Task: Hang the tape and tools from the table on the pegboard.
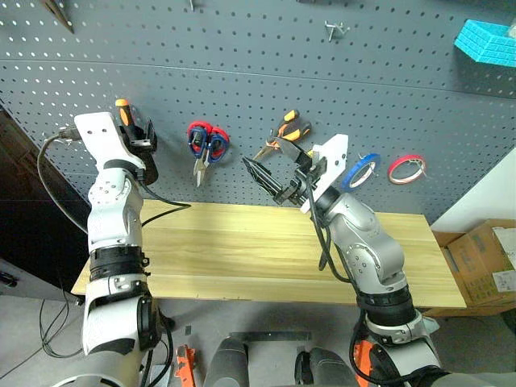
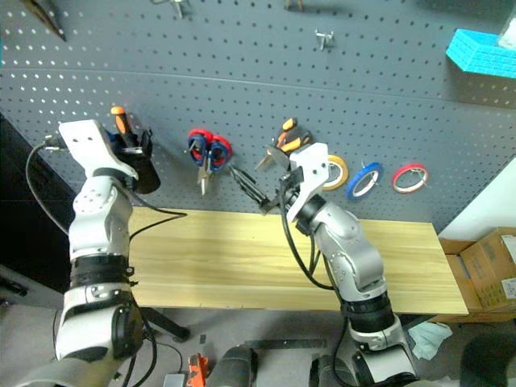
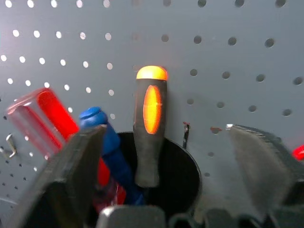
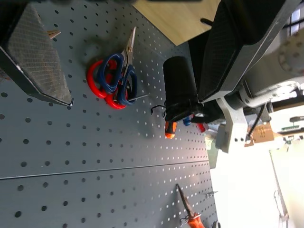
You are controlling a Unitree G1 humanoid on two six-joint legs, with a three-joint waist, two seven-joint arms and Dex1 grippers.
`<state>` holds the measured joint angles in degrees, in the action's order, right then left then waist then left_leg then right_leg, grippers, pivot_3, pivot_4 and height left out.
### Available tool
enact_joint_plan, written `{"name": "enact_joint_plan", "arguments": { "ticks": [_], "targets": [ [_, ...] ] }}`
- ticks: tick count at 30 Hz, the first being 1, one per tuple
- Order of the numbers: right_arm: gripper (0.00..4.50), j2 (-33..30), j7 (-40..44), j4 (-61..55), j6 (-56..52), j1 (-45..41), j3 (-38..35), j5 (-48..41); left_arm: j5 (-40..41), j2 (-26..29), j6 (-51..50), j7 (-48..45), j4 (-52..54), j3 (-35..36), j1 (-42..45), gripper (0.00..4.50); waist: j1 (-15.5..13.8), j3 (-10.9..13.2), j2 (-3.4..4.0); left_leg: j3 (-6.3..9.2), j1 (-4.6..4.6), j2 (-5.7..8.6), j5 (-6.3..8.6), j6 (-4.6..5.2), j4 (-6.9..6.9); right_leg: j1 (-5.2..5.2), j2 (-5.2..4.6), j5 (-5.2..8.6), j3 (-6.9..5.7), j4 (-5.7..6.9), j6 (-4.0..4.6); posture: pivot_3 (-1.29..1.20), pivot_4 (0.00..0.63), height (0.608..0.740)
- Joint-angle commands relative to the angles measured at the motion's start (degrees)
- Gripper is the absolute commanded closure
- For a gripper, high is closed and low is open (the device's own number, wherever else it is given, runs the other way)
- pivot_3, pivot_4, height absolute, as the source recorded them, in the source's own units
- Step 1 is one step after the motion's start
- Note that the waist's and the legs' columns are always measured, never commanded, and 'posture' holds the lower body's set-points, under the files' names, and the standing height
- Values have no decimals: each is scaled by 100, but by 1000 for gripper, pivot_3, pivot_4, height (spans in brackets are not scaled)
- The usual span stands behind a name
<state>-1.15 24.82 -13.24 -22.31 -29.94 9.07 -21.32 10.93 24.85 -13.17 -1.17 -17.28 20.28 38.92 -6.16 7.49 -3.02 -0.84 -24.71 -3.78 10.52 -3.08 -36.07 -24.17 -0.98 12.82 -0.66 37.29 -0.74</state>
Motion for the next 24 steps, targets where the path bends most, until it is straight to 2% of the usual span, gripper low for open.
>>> {"name": "enact_joint_plan", "arguments": {
  "ticks": [1,6,8,11,14,17,22,23,24],
  "targets": [
    [0,-84,98,-250,159,-3,7,18,170,-27,-519,145,1382,61,-236,31,6,-12,-3,0,2,0,0,0,-1,3,-1,0,1,1,0,241,36,740],
    [0,-394,177,-754,-263,211,-18,-188,235,11,-1370,47,3102,-238,-845,31,-28,-41,-8,1,3,1,0,1,-1,6,-1,0,1,-2,0,255,35,740],
    [0,-822,154,-1173,-509,659,53,14,328,-132,-1799,-26,3966,-544,-1483,31,-61,-82,-6,-2,2,4,0,1,0,8,-6,0,3,-8,0,268,34,740],
    [0,-1330,-170,-1328,-717,1404,173,566,301,-473,-2219,46,4492,-906,-2459,31,-131,-205,7,-16,6,9,10,8,4,14,-16,1,12,-23,0,277,31,740],
    [0,-1181,-936,-1078,-1016,1929,-176,829,160,-783,-2153,94,4382,-1135,-3060,31,-162,-229,8,-25,26,3,12,9,5,17,-11,19,14,-17,19,278,29,740],
    [0,-859,-1934,-473,-1247,2241,-883,1118,65,-1131,-1952,107,3676,-1261,-3473,31,-178,-259,38,-19,51,-5,15,2,10,19,-4,30,9,-6,56,259,17,740],
    [0,-824,-2512,403,-946,2428,-1323,1530,50,-1303,-1577,-150,2667,-1237,-3555,31,-122,-314,110,-7,92,0,35,-28,6,42,-7,9,-3,-67,54,223,11,740],
    [0,-815,-2566,543,-848,2436,-1398,1560,79,-1298,-1534,-212,2502,-1206,-3539,31,-104,-334,142,6,88,0,35,-27,6,48,-4,-9,-13,-94,53,211,11,740],
    [0,-811,-2596,662,-762,2436,-1449,1587,117,-1293,-1500,-271,2364,-1162,-3521,31,-104,-334,142,34,82,-1,35,-26,13,66,12,-42,-25,-161,47,206,10,740]
  ]
}}
